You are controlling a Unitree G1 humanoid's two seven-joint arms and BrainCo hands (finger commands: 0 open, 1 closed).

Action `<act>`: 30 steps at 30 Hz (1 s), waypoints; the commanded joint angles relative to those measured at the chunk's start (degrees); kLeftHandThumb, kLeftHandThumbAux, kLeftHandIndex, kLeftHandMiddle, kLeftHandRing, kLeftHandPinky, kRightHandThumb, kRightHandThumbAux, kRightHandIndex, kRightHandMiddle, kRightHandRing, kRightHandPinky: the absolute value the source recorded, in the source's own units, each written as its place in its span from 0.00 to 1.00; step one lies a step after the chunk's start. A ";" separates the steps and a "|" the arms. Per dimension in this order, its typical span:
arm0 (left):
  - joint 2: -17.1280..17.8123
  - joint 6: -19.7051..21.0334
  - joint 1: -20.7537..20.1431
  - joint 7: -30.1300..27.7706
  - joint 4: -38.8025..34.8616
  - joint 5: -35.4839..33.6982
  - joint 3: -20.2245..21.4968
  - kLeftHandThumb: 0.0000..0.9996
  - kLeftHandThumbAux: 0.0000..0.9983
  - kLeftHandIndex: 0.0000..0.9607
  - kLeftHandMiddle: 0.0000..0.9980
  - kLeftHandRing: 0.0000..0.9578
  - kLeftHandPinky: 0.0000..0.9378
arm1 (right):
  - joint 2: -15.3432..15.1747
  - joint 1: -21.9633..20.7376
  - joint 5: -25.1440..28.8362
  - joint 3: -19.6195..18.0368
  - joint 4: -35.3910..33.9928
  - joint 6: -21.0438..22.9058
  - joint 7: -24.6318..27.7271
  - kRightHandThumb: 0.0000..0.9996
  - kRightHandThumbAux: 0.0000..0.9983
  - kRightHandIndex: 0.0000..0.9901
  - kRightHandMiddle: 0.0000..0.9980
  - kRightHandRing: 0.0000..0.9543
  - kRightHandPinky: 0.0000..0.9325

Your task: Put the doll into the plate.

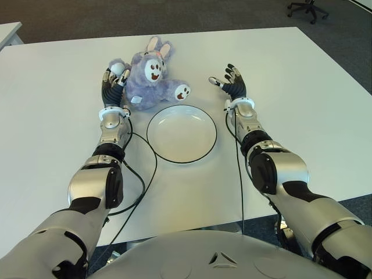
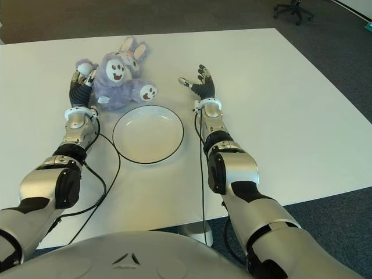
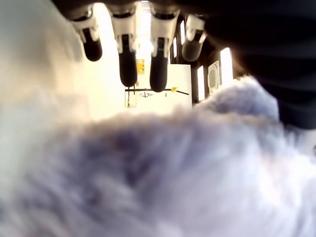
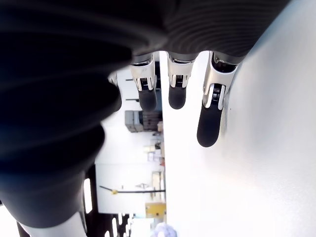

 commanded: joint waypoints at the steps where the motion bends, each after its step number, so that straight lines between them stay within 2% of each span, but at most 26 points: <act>1: -1.46 3.21 4.37 0.00 3.64 -0.02 0.02 0.00 0.52 0.08 0.22 0.18 0.08 | 0.27 2.77 0.06 -0.19 2.49 3.93 -0.26 0.07 0.84 0.02 0.00 0.00 0.00; 25: -1.41 2.70 4.39 -0.39 3.55 -0.22 0.33 0.00 0.52 0.08 0.23 0.20 0.06 | 0.37 2.77 0.06 -0.19 2.41 3.45 -0.21 0.07 0.85 0.02 0.00 0.00 0.00; 30: -1.33 2.68 4.50 -0.18 3.33 -0.01 0.14 0.00 0.52 0.08 0.22 0.19 0.10 | 0.39 2.80 0.13 -0.25 2.39 3.39 -0.18 0.07 0.85 0.02 0.00 0.00 0.00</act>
